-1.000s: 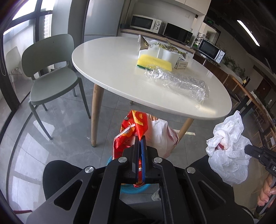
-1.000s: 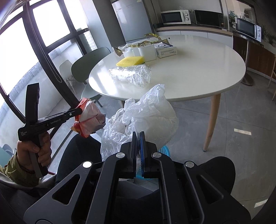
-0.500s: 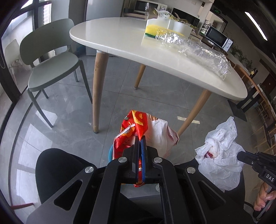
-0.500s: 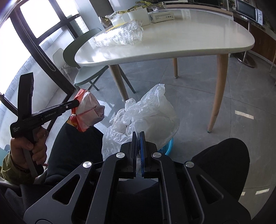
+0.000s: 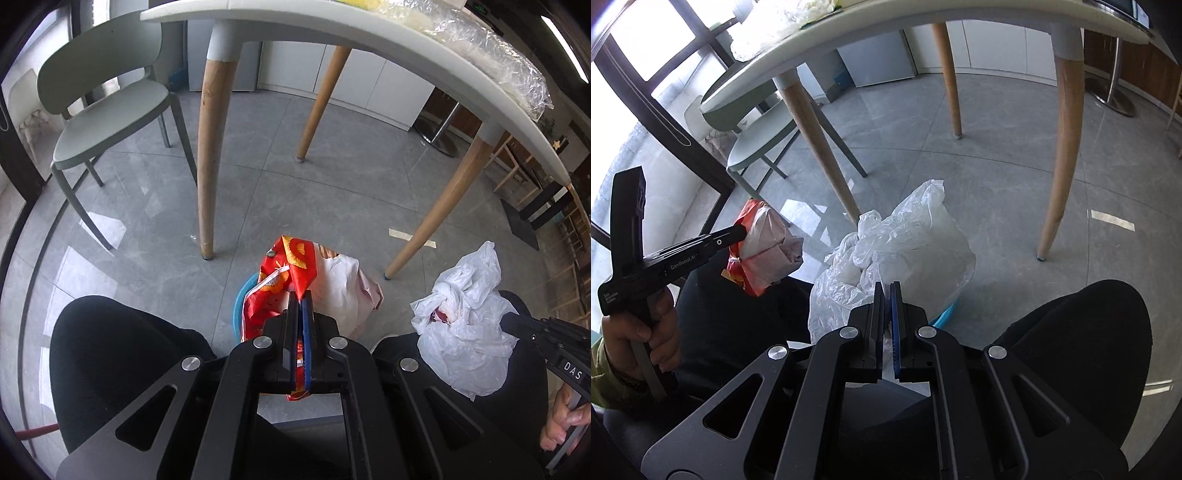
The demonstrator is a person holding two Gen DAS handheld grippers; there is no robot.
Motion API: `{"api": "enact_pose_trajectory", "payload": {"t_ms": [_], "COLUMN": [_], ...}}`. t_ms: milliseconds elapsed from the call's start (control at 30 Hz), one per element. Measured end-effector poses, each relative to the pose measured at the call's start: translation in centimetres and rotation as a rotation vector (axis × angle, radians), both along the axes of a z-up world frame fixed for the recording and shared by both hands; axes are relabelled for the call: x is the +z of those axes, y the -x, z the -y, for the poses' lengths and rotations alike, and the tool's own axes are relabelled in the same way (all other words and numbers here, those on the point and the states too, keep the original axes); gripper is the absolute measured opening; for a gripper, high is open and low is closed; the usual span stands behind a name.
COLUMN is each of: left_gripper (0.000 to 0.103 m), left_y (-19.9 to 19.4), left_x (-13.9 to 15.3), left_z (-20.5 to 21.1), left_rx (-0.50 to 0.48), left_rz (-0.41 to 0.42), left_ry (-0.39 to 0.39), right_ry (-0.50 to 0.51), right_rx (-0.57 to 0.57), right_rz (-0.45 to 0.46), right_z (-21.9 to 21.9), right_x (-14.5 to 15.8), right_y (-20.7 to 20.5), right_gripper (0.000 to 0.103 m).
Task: Collect trash
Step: 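Carry the snack bag and white plastic bags down over the wastebasket with both tools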
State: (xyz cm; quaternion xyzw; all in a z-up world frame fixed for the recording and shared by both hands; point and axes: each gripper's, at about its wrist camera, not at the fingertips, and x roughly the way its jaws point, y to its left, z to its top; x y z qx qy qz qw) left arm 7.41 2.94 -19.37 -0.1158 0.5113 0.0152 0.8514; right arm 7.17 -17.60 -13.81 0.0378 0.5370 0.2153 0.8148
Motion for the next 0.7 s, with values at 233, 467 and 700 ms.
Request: {"api": "enact_pose_trajectory", "payload": {"t_ms": [233,467,700], "left_gripper": [0.001,0.001,0.001], "left_y": [-0.8,-1.5,-3.1], "left_x": [-2.7,-4.9,-6.7], "left_z": [-0.2,0.4,0.0], "left_rx": [0.001,-0.02,0.008], "left_rz": [-0.036,-0.069,-0.101], "left_ry": [0.0,-0.006,0.026], "right_ry": [0.044,0.069,0.07], "right_rx": [-0.009,-0.013,-0.013], "right_rz": [-0.018,-0.062,-0.107], "right_z": [-0.8,-1.3,-2.2], "right_x": [-2.6,-5.3,-7.7], "right_y": [-1.4,-2.9,-4.5], "right_gripper": [0.003,0.003,0.003]}}
